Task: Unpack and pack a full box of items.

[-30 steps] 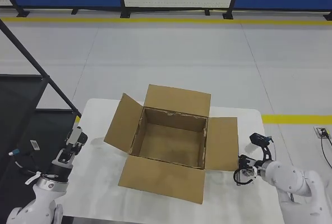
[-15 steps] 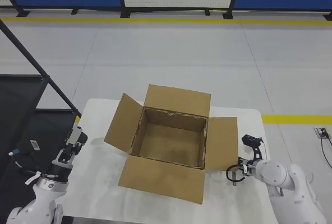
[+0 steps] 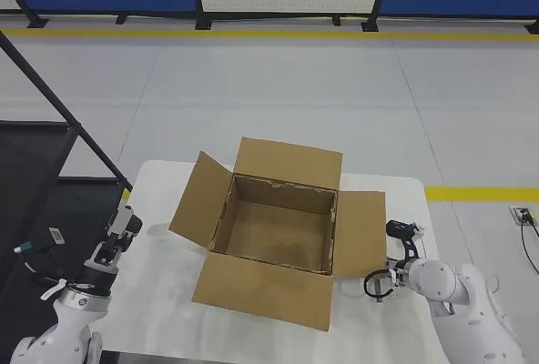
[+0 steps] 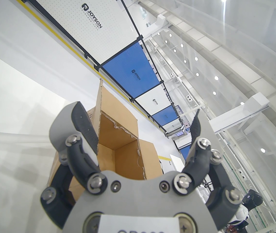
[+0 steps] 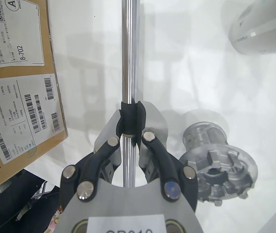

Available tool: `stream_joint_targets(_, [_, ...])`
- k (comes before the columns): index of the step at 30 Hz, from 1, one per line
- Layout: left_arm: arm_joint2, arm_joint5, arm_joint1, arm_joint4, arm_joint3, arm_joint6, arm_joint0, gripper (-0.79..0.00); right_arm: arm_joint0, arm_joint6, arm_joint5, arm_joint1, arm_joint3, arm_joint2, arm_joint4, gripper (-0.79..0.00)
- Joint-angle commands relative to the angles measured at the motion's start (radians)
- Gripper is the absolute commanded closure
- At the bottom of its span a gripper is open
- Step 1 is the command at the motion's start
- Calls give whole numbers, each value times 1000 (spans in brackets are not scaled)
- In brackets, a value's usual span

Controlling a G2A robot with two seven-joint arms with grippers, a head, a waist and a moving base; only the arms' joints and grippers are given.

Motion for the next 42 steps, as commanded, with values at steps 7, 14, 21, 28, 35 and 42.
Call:
stream_joint_targets(7, [0, 0, 0, 0, 0, 0, 0, -785, 27, -2, 13, 0, 40, -23, -3, -92])
stream_joint_targets(14, [0, 0, 0, 0, 0, 0, 0, -785, 20, -22, 19, 3, 21, -26, 0, -305])
stream_joint_targets(21, [0, 0, 0, 0, 0, 0, 0, -785, 9, -24, 27, 7, -9, -28, -7, -305])
stream_joint_targets(28, [0, 0, 0, 0, 0, 0, 0, -785, -5, -31, 42, 14, -62, -18, -26, -308])
stream_joint_targets(35, [0, 0, 0, 0, 0, 0, 0, -785, -59, -50, 58, 26, -187, 42, -30, -326])
stream_joint_targets(42, [-11, 3, 2, 23, 2, 9, -1, -785, -132, -88, 58, 38, -329, 143, 34, -348])
